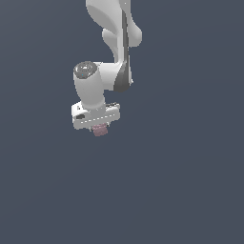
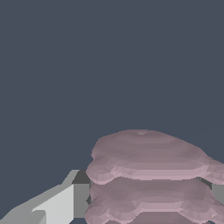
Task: Pick up the object and move it to a goal position.
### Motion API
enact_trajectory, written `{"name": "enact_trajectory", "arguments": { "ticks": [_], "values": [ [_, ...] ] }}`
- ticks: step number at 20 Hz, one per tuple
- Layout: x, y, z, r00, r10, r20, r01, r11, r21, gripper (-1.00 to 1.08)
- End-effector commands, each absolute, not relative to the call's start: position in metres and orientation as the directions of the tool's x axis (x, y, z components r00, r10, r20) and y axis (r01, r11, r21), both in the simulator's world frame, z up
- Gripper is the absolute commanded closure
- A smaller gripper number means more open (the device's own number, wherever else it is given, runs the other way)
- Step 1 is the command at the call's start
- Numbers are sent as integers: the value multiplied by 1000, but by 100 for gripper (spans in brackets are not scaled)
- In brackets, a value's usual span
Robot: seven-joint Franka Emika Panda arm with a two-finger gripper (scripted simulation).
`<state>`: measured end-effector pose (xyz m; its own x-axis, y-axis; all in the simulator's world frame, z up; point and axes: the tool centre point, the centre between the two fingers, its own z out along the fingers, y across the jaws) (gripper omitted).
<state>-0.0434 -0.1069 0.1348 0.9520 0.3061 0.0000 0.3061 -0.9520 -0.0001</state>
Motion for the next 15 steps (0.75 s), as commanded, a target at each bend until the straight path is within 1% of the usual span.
{"name": "enact_trajectory", "arguments": {
  "ticks": [1,8,15],
  "values": [
    [-57,-125,148,952,307,1,307,-952,-1,108],
    [-84,-165,175,952,307,1,307,-952,-1,108],
    [-93,-180,186,952,307,1,307,-952,-1,108]
  ]
}}
